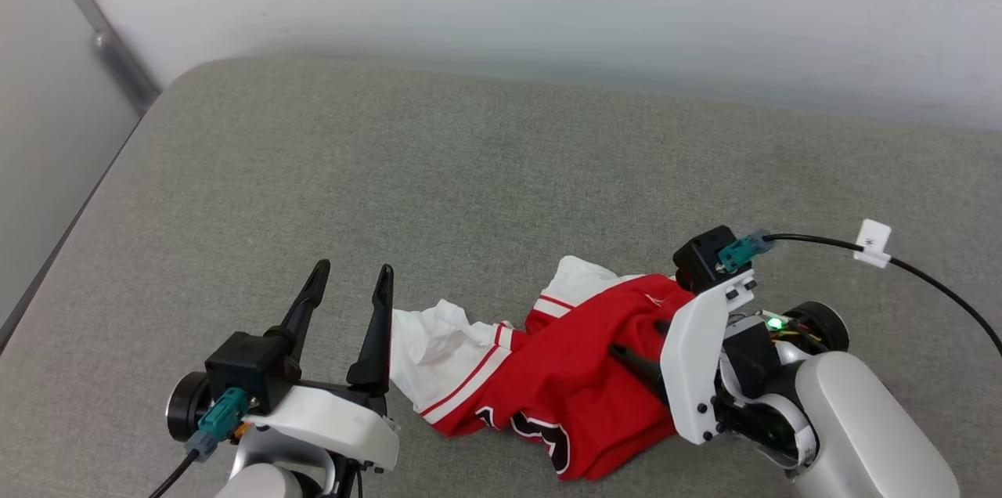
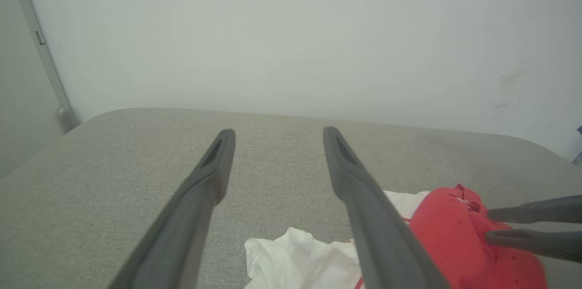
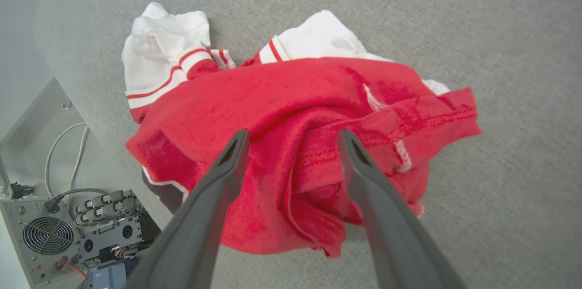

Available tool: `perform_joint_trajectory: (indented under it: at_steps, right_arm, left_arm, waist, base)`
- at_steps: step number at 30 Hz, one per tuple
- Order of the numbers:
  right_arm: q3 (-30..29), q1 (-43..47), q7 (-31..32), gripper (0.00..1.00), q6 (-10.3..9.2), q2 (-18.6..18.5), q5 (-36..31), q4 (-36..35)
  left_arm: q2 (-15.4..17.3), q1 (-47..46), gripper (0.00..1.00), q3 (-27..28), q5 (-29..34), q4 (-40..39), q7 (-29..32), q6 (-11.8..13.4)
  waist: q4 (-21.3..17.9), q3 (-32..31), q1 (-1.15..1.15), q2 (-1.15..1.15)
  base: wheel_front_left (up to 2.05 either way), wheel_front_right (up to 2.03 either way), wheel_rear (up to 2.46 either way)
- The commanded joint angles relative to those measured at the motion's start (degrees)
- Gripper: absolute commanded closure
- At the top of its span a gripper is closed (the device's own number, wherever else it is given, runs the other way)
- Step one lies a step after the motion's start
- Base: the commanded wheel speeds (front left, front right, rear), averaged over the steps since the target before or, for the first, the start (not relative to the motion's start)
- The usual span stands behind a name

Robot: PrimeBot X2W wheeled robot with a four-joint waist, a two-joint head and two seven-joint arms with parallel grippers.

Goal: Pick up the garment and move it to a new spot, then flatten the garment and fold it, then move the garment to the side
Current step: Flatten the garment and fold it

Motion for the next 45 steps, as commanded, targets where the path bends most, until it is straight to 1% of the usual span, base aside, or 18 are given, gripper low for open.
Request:
perform_joint_trajectory:
  at_steps: [1,4,5,6,7,11,13,19,21,23,27,30,33,34,35,37,41,45]
  right_arm:
    - [1.4,-1.79,1.17,0.0,-0.03,-0.52,0.73,2.21]
    - [3.43,-4.13,2.57,0.0,-0.03,-0.62,2.38,5.59]
    - [3.88,-4.7,2.94,0.52,-0.04,-0.75,3.13,6.35]
    - [4.53,-5.18,3.09,0.78,-0.03,-0.82,3.8,6.91]
    - [5.08,-5.76,2.8,1.0,-0.03,-1.07,4.1,7.2]
    - [6.34,-7.56,1.06,1.0,-0.04,-2.35,5.14,6.89]
    - [5.52,-7.51,-0.45,1.0,-0.04,-3.14,5.3,5.69]
    - [-1.6,-0.26,-3.42,1.0,-0.04,-6.25,3.11,-0.51]
    - [-4.63,4.07,-3.74,1.0,-0.04,-6.37,2.16,-3.22]
    - [-7.77,9.81,-3.19,1.0,-0.04,-5.68,0.97,-5.52]
    - [-14.68,21.4,-1.36,1.0,-0.03,-2.54,-1.58,-9.28]
    - [-17.67,29.19,0.34,1.0,-0.04,1.08,-2.98,-10.25]
    - [-19.31,33.87,0.16,1.0,-0.04,3.82,-4.32,-9.31]
    - [-19.33,34.76,-0.47,0.62,-0.03,4.6,-4.64,-9.12]
    - [-19.7,35.04,-2.12,0.0,-0.03,5.27,-4.94,-9.21]
    - [-20.02,35.26,-5.69,0.0,-0.04,6.06,-5.37,-9.47]
    - [-21.59,34.0,-15.02,0.0,-0.03,6.75,-5.39,-11.29]
    - [-25.02,31.76,-22.53,0.0,-0.03,6.9,-5.91,-13.04]
  left_arm:
    - [-0.46,-0.83,0.0,-0.18,0.02,0.53,-0.45,-0.38]
    - [-0.97,-1.17,0.0,-0.38,-0.28,1.37,-0.68,-0.72]
    - [-1.05,-1.3,0.0,-0.31,-0.35,1.56,-0.82,-0.83]
    - [-1.13,-1.36,0.0,-0.28,-0.48,1.75,-0.89,-0.9]
    - [-1.21,-1.35,0.0,-0.22,-0.49,1.94,-0.99,-0.91]
    - [-1.3,-1.05,0.0,0.21,-0.68,2.68,-1.37,-0.95]
    - [-1.23,-1.11,0.0,0.09,-0.73,3.07,-1.32,-1.13]
    - [-1.15,0.02,0.0,0.0,-0.95,3.2,-1.34,-0.75]
    - [-0.99,0.52,0.0,0.02,-1.04,3.21,-1.3,-0.5]
    - [-0.84,1.08,0.0,0.01,-1.18,3.43,-1.2,-0.47]
    - [-0.75,2.3,0.0,-0.3,-1.42,3.22,-0.62,0.11]
    - [-0.41,2.99,0.0,-0.5,-1.71,3.22,-0.17,0.24]
    - [-0.14,3.39,0.0,-0.52,-1.85,3.2,0.01,0.44]
    - [-0.1,3.58,0.0,-0.46,-1.95,3.17,0.06,0.55]
    - [-0.06,3.82,0.0,-0.41,-1.97,3.16,0.11,0.61]
    - [0.05,4.16,0.0,-0.26,-2.17,3.12,0.15,0.85]
    - [0.38,4.85,0.0,-0.44,-2.1,3.0,0.41,1.24]
    - [0.73,5.16,0.0,-0.48,-2.25,3.01,0.5,1.4]
  waist:
    - [0.86,1.1,0.0,0.0]
    - [1.18,1.68,0.0,0.0]
    - [1.21,1.85,0.0,0.0]
    - [1.18,1.96,0.0,0.0]
    - [1.08,2.0,0.0,0.0]
    - [-0.03,1.8,0.0,0.0]
    - [-0.55,1.43,0.0,0.0]
    - [-2.9,-0.41,0.0,0.0]
    - [-3.73,-1.0,0.0,0.0]
    - [-4.42,-2.05,0.0,0.0]
    - [-5.41,-3.44,0.0,0.0]
    - [-5.74,-4.01,0.0,0.0]
    - [-5.9,-4.2,0.0,0.0]
    - [-5.97,-4.27,0.0,0.0]
    - [-6.09,-4.33,0.0,0.0]
    - [-6.33,-4.48,0.0,0.0]
    - [-6.79,-4.83,0.0,0.0]
    - [-7.11,-5.16,0.0,0.0]
  base:
    - [0.0,0.0,0.0]
    - [0.0,0.0,0.0]
    - [0.0,0.0,0.0]
    - [0.0,0.0,0.0]
    - [0.0,0.0,0.0]
    - [0.0,0.0,0.0]
    - [0.0,0.0,0.0]
    - [0.0,0.0,0.0]
    - [0.0,0.0,0.0]
    - [0.0,0.0,0.0]
    - [0.0,0.0,0.0]
    - [0.0,0.0,0.0]
    - [0.0,0.0,0.0]
    - [0.0,0.0,0.0]
    - [0.0,0.0,0.0]
    - [0.0,0.0,0.0]
    - [0.0,0.0,0.0]
    - [0.0,0.0,0.0]
